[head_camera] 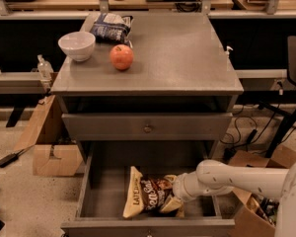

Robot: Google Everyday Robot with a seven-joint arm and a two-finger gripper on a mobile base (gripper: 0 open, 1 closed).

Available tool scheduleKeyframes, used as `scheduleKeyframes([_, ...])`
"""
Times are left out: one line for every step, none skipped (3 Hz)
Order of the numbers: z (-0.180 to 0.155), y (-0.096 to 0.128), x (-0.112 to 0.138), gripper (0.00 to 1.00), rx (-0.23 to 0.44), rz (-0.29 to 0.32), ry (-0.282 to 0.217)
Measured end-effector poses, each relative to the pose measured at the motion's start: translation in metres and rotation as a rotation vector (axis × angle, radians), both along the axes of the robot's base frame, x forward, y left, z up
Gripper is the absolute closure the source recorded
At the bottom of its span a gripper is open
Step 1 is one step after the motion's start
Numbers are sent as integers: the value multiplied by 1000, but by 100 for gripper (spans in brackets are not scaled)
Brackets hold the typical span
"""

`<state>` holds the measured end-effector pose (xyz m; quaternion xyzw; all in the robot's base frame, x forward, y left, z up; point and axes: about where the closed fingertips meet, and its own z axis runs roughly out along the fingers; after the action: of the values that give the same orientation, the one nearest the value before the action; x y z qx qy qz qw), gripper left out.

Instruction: Pick brown chip bag from middle drawer and place on counter

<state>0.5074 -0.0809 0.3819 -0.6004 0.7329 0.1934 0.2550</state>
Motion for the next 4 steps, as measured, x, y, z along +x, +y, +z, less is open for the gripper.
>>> scheduleKeyframes([-5, 7, -11, 50, 11, 9, 5])
scheduleKeyframes([-6, 9, -12, 81, 12, 12, 8])
scheduleKeyframes([-5, 9, -12, 100, 12, 12, 9])
scheduleKeyframes([-4, 9, -12, 100, 12, 12, 9])
